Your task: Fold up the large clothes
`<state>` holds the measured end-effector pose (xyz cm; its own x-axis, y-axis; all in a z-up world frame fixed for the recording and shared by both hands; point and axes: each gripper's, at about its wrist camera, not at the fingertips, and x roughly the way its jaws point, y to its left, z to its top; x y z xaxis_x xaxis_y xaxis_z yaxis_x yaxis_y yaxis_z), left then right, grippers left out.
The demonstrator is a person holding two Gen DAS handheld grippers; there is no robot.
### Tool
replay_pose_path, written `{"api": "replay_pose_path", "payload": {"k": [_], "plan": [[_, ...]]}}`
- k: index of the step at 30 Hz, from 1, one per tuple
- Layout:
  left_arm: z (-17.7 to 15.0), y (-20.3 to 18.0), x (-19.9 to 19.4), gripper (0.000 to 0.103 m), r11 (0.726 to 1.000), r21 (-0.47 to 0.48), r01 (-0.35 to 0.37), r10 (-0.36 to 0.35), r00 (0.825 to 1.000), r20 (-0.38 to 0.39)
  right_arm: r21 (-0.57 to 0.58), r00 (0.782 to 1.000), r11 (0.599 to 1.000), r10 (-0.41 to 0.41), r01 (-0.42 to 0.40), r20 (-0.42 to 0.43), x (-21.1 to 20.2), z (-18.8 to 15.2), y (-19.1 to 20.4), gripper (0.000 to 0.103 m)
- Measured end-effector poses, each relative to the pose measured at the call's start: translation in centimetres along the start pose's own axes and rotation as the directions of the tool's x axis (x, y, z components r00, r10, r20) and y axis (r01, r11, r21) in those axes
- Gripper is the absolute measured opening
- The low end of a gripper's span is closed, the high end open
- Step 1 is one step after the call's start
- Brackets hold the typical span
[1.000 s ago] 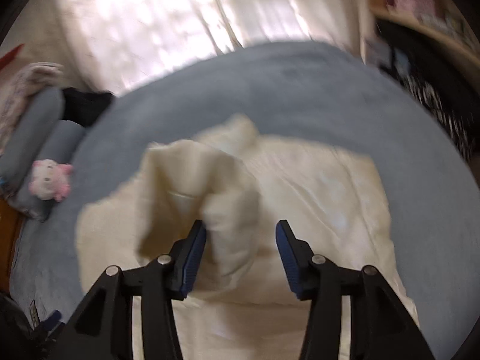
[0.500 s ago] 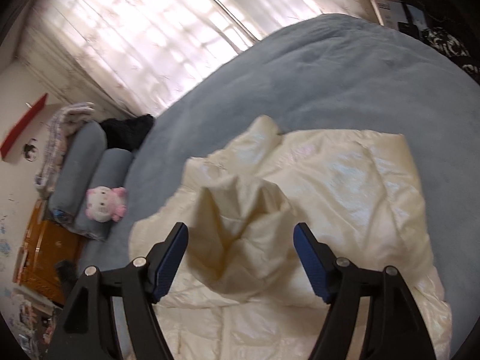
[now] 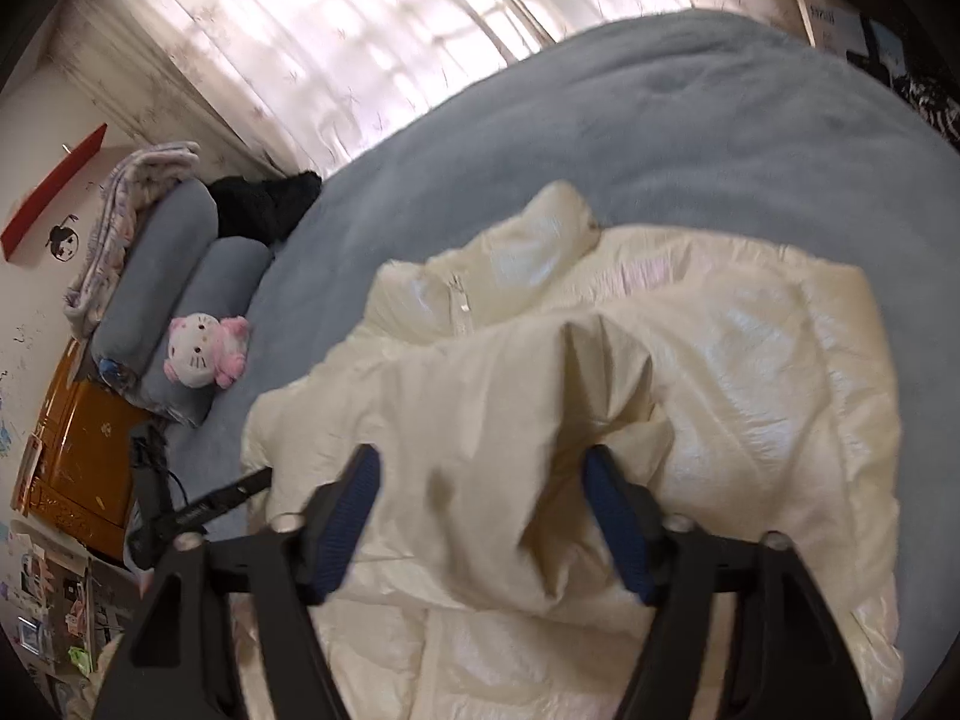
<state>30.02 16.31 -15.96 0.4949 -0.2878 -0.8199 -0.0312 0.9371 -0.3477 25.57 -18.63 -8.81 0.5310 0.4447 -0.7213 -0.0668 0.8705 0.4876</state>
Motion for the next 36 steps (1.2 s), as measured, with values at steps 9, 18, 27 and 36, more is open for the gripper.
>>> {"api": "replay_pose_path", "payload": {"k": [9,18,27,36], "plan": [[1.5,-3.4,0.0,0.041,0.992,0.084,-0.097,0.091,0.993,0.069,-0.117,0.972,0.98,-0.136,0.161,0.194,-2.2,0.0,1.9,0.005],[1.3,-4.5,3.2,0.037,0.936,0.123,-0.328,0.317,0.943,0.101,-0.044,0.971,0.97,-0.237,0.239,0.041,3.3,-1.0,-2.5,0.006],[0.4,-2.8,4.7,0.036,0.913,0.101,-0.394,0.38,0.915,0.134,-0.072,0.973,0.97,-0.23,0.23,0.005,5.6,-1.6,-3.1,0.006],[0.0,-3.7,3.4,0.036,0.908,0.114,-0.403,0.386,0.911,0.148,-0.102,0.966,0.961,-0.259,0.256,-0.014,4.5,-1.0,-1.7,0.011]]}}
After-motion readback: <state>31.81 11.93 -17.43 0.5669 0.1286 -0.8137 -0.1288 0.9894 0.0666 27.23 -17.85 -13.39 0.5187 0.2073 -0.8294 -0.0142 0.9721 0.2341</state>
